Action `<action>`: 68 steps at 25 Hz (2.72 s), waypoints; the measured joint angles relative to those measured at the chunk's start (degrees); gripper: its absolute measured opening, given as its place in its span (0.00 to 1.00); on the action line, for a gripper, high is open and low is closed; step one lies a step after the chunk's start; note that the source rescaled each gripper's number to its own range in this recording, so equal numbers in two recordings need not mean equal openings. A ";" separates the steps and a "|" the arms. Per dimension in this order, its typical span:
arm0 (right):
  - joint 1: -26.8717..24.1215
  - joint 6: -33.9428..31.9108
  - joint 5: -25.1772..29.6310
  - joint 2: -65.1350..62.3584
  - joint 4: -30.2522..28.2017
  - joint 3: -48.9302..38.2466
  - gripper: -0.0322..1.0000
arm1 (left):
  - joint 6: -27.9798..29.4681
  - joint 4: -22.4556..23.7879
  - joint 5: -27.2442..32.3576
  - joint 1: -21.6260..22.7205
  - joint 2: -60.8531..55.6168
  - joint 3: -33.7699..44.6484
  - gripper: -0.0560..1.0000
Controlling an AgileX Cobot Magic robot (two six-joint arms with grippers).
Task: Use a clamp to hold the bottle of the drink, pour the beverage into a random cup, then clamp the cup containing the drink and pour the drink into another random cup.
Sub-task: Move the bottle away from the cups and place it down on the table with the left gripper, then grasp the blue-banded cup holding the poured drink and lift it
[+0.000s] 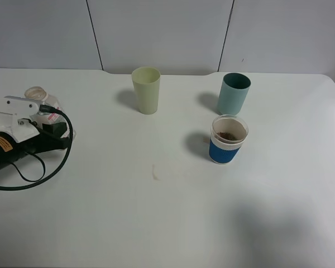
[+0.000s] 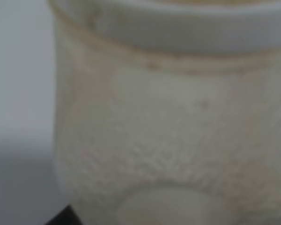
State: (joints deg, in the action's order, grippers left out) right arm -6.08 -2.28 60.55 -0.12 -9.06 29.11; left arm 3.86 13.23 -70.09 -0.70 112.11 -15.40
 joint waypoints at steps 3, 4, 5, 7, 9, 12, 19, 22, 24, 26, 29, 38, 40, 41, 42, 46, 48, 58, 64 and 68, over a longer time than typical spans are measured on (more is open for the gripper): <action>0.00 0.00 0.00 0.00 0.00 0.00 0.85 | -0.19 0.00 -0.50 0.00 0.46 -0.24 0.10; 0.00 0.00 0.00 0.00 0.00 0.00 0.85 | -0.19 0.00 -0.50 0.00 0.46 -0.28 0.10; 0.00 0.00 0.00 0.00 0.00 0.00 0.85 | -0.39 0.00 -0.50 0.00 0.46 -0.28 0.10; 0.00 0.00 0.00 0.00 0.00 0.00 0.85 | -0.58 0.05 -0.50 0.00 0.46 -0.28 0.10; 0.00 0.00 0.00 0.00 0.00 0.00 0.85 | -0.63 0.05 -0.50 0.00 0.46 -0.28 0.10; 0.00 0.00 0.00 0.00 0.00 0.00 0.85 | -0.63 0.05 -0.50 0.00 0.46 -0.28 0.10; 0.00 0.00 0.00 0.00 0.00 0.00 0.85 | -0.63 0.05 0.06 0.00 0.96 -0.28 0.74; 0.00 0.00 0.00 0.00 0.00 0.00 0.85 | -0.63 0.05 0.06 0.00 0.96 -0.28 0.94; 0.00 0.00 0.00 0.00 0.00 0.00 0.85 | -0.63 0.25 0.06 0.00 0.96 -0.28 0.98; 0.00 0.00 0.00 0.00 0.00 0.00 0.85 | -0.63 0.90 0.06 0.00 0.96 -0.28 0.99; 0.00 0.00 0.00 0.00 0.00 0.00 0.85 | -0.63 1.28 0.06 0.00 0.91 0.13 0.99; 0.00 0.00 0.00 0.00 0.00 0.00 0.85 | -0.30 1.33 0.06 0.00 -4.86 5.86 1.00; 0.00 0.00 0.00 0.00 0.00 0.00 0.85 | 0.95 1.33 0.06 0.00 -7.01 7.47 1.00; 0.00 0.00 0.00 0.00 0.00 0.00 0.85 | 1.64 1.33 0.06 0.00 -8.12 8.49 1.00; 0.00 0.00 0.00 0.00 0.00 0.00 0.85 | 2.15 1.33 0.06 0.00 -9.20 9.24 1.00; 0.00 0.00 0.00 0.00 0.00 0.00 0.85 | 2.93 0.94 0.06 0.00 -13.93 12.52 1.00; 0.00 0.00 0.00 0.00 0.00 0.00 0.85 | 3.00 -0.04 0.11 0.00 -17.01 13.37 1.00; 0.00 0.00 0.00 0.00 0.00 0.00 0.85 | 9.62 -8.64 3.55 0.00 -41.18 14.09 1.00; 0.00 0.00 0.00 0.00 0.00 0.00 0.85 | 7.42 -14.34 8.79 0.00 -59.69 13.35 1.00; 0.00 0.00 0.00 0.00 0.00 0.00 0.85 | 6.62 -12.68 18.95 0.00 -68.68 8.33 1.00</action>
State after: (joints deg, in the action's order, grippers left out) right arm -6.08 -2.28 60.55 -0.12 -9.06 29.11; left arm 10.48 0.54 -51.14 -0.70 43.44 -7.06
